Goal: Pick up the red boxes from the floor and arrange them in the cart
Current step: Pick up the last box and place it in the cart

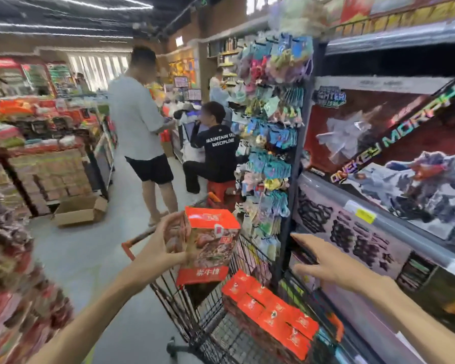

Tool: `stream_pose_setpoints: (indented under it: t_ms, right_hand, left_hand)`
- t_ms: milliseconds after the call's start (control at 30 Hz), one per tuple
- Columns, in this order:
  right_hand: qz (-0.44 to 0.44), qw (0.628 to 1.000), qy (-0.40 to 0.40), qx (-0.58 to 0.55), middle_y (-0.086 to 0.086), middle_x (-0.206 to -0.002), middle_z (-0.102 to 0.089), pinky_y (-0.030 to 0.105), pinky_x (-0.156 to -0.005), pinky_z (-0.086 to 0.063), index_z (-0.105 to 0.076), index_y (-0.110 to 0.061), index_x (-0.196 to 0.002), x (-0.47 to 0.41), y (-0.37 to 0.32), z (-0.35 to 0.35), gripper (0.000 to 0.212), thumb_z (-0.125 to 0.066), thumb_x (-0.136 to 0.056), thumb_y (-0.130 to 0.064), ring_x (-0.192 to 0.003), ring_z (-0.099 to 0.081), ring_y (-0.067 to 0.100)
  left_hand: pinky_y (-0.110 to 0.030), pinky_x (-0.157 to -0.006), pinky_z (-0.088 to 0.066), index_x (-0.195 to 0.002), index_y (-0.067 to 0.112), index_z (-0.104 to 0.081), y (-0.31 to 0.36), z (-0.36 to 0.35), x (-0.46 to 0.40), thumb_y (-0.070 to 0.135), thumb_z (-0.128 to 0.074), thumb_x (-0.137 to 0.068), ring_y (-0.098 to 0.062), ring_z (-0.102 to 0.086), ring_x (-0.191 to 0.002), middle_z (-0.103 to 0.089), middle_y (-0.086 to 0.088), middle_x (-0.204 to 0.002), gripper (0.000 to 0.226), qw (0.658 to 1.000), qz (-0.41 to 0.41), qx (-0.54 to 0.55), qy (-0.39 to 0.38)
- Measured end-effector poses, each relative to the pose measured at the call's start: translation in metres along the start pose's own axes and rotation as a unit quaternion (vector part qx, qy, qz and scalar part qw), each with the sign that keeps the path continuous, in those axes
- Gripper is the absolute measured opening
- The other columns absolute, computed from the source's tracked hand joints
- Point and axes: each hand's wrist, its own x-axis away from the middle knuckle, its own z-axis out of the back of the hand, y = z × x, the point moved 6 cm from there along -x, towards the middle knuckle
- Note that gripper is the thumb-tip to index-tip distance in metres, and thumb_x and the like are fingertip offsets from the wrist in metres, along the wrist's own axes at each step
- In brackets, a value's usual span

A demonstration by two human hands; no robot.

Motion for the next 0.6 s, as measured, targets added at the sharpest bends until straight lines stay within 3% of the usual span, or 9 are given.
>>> stream_pose_setpoints:
  t_ms: [100, 200, 267, 400, 467, 533, 600]
  right_hand:
    - [-0.017, 1.000, 0.000, -0.011, -0.013, -0.166, -0.024, 0.040, -0.123, -0.031, -0.018, -0.038, -0.160, -0.051, 0.009, 0.005, 0.103, -0.048, -0.075, -0.090, -0.150, -0.030, 0.006]
    - [-0.035, 0.999, -0.003, -0.014, -0.014, -0.165, -0.026, 0.041, -0.121, -0.034, -0.018, -0.040, -0.159, -0.088, 0.019, 0.000, 0.106, -0.045, -0.072, -0.094, -0.149, -0.032, 0.008]
    - [-0.056, 0.998, 0.004, -0.008, -0.014, -0.165, -0.027, 0.040, -0.121, -0.035, -0.017, -0.043, -0.158, -0.108, 0.032, -0.006, 0.104, -0.045, -0.073, -0.095, -0.148, -0.033, 0.007]
    - [-0.134, 0.989, 0.049, -0.029, -0.026, -0.158, -0.029, 0.023, -0.115, -0.032, -0.019, -0.049, -0.154, -0.128, 0.058, -0.020, 0.095, -0.050, -0.076, -0.093, -0.144, -0.034, 0.000]
    - [-0.175, 0.982, 0.069, -0.032, -0.028, -0.154, -0.030, 0.021, -0.113, -0.030, -0.019, -0.051, -0.154, -0.133, 0.062, -0.032, 0.094, -0.050, -0.076, -0.093, -0.144, -0.033, 0.000]
    - [-0.220, 0.971, 0.077, -0.049, -0.020, -0.159, -0.032, 0.029, -0.117, -0.033, -0.020, -0.048, -0.155, -0.138, 0.059, -0.049, 0.094, -0.052, -0.077, -0.091, -0.145, -0.034, 0.002]
    - [-0.256, 0.961, 0.074, -0.071, -0.016, -0.159, -0.036, 0.027, -0.115, -0.034, -0.024, -0.044, -0.156, -0.143, 0.049, -0.073, 0.093, -0.054, -0.079, -0.087, -0.143, -0.036, 0.003]
  left_hand:
    - [-0.036, -0.096, -0.055, -0.140, 0.045, -0.040, -0.027, 0.005, -0.065, 0.042, -0.096, -0.063, -0.006, -0.056, -0.127, -0.058, 0.021, -0.133, 0.095, 0.999, 0.011, -0.006, -0.049]
    - [-0.045, -0.100, -0.053, -0.142, 0.041, -0.040, -0.065, 0.002, -0.120, 0.029, -0.095, -0.068, -0.014, -0.059, -0.126, -0.061, 0.008, -0.134, 0.092, 0.994, 0.028, -0.011, -0.107]
    - [-0.044, -0.100, -0.052, -0.141, 0.043, -0.041, -0.090, -0.005, -0.156, 0.024, -0.092, -0.071, -0.014, -0.059, -0.125, -0.061, 0.009, -0.134, 0.088, 0.989, 0.035, -0.014, -0.143]
    - [-0.042, -0.102, -0.049, -0.140, 0.039, -0.040, -0.139, -0.025, -0.221, 0.023, -0.089, -0.073, -0.019, -0.058, -0.126, -0.058, 0.013, -0.136, 0.085, 0.974, 0.027, -0.009, -0.226]
    - [-0.044, -0.100, -0.054, -0.143, 0.037, -0.038, -0.165, -0.034, -0.246, 0.029, -0.090, -0.075, -0.023, -0.061, -0.122, -0.058, 0.009, -0.137, 0.086, 0.961, 0.029, -0.004, -0.275]
    - [-0.036, -0.100, -0.054, -0.144, 0.035, -0.036, -0.196, -0.043, -0.266, 0.021, -0.089, -0.077, -0.014, -0.061, -0.121, -0.059, 0.013, -0.135, 0.086, 0.948, 0.030, -0.009, -0.316]
    - [-0.032, -0.101, -0.053, -0.147, 0.031, -0.035, -0.234, -0.051, -0.281, 0.007, -0.087, -0.076, 0.000, -0.062, -0.114, -0.061, 0.014, -0.127, 0.091, 0.941, 0.048, -0.028, -0.332]
